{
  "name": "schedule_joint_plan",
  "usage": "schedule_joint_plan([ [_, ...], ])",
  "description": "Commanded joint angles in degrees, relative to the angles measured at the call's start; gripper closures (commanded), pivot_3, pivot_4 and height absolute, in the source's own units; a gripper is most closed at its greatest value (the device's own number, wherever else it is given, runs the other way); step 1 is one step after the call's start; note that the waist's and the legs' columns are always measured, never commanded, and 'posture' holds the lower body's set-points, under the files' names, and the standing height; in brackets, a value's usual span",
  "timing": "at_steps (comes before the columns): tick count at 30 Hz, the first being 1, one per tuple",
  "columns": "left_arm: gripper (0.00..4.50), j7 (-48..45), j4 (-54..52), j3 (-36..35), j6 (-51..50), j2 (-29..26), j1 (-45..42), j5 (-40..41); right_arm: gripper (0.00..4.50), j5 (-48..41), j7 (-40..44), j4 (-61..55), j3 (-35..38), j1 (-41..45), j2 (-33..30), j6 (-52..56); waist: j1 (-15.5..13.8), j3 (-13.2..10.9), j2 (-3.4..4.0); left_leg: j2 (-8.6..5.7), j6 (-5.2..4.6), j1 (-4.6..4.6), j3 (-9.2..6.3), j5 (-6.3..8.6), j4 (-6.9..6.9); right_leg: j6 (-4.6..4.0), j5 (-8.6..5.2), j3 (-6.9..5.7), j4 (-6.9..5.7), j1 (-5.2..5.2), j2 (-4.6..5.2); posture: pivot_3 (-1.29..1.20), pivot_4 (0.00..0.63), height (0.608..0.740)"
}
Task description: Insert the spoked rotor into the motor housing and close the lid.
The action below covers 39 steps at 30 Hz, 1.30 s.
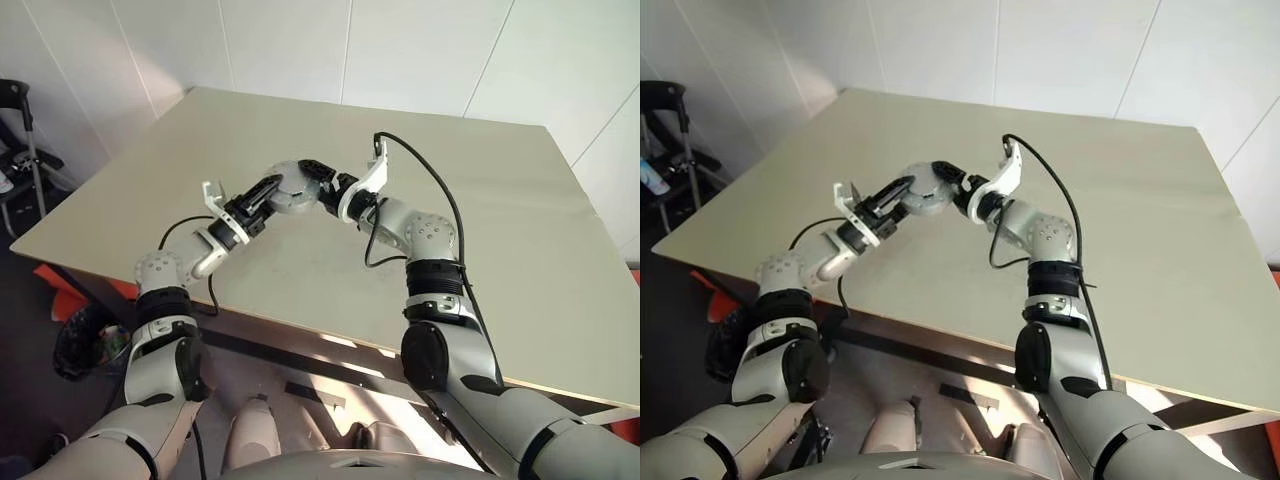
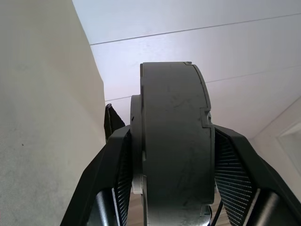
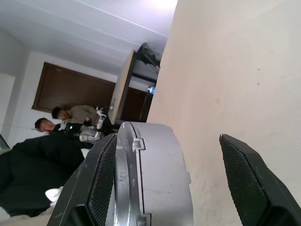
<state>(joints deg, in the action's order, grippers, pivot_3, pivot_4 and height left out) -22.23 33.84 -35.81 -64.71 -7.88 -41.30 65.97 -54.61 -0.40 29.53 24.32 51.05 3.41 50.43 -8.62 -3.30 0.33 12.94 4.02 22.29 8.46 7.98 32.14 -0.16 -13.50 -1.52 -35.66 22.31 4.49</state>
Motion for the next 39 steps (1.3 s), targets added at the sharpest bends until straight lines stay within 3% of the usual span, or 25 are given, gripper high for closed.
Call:
schedule_joint_plan([
  [1, 2.40, -1.3, -3.3, -1.1, 1.5, -0.3, -1.6, 2.4, 0.55, 1.4, -0.9, 1.1, 0.7, 1.2, -0.7, -1.3, 0.0, 0.0, 0.00, 0.00, 0.00, 0.00, 0.00, 0.00, 0.00, 0.00, 0.00, 0.00, 0.00, 0.00, 0.00, 0.00, 0.000, 0.740],
  [13, 2.41, 0.6, -3.1, -2.0, 3.3, -0.6, -1.4, 2.9, 0.55, 5.4, 0.4, 2.0, -0.4, 1.5, -1.7, -4.4, 0.0, 0.0, 0.00, 0.00, 0.00, 0.01, 0.00, 0.00, 0.01, 0.00, 0.00, 0.01, 0.00, 0.01, 0.00, 0.00, 0.000, 0.740],
  [23, 2.41, 0.4, -2.6, -2.0, 12.6, -5.1, -1.3, -1.5, 0.55, 12.4, 7.5, -1.6, -5.8, 0.8, -6.5, -4.7, 0.0, 0.0, 0.00, 0.00, 0.00, 0.01, 0.00, 0.00, 0.01, 0.00, 0.00, 0.01, 0.00, 0.01, -0.01, 0.00, 0.000, 0.740],
  [31, 2.41, 7.4, 6.5, -5.0, 24.3, -7.9, -2.7, -7.5, 0.55, 13.1, 9.0, -4.0, -4.9, 0.4, -9.7, -4.1, 0.0, 0.0, -0.03, 0.00, 0.00, 0.01, -0.01, 0.00, 0.08, 0.04, 0.03, 0.03, -0.01, -0.02, -0.01, 0.00, 0.000, 0.740],
  [39, 2.41, 8.8, 9.3, -5.3, 27.4, -9.0, -3.5, -10.6, 0.55, 13.1, 10.2, -7.0, -5.4, -0.8, -10.0, -3.1, -0.1, -0.1, -0.14, 0.00, -0.01, 0.06, -0.01, 0.00, 0.08, 0.04, 0.02, 0.01, 0.01, -0.01, 0.00, 0.00, 0.000, 0.740],
])
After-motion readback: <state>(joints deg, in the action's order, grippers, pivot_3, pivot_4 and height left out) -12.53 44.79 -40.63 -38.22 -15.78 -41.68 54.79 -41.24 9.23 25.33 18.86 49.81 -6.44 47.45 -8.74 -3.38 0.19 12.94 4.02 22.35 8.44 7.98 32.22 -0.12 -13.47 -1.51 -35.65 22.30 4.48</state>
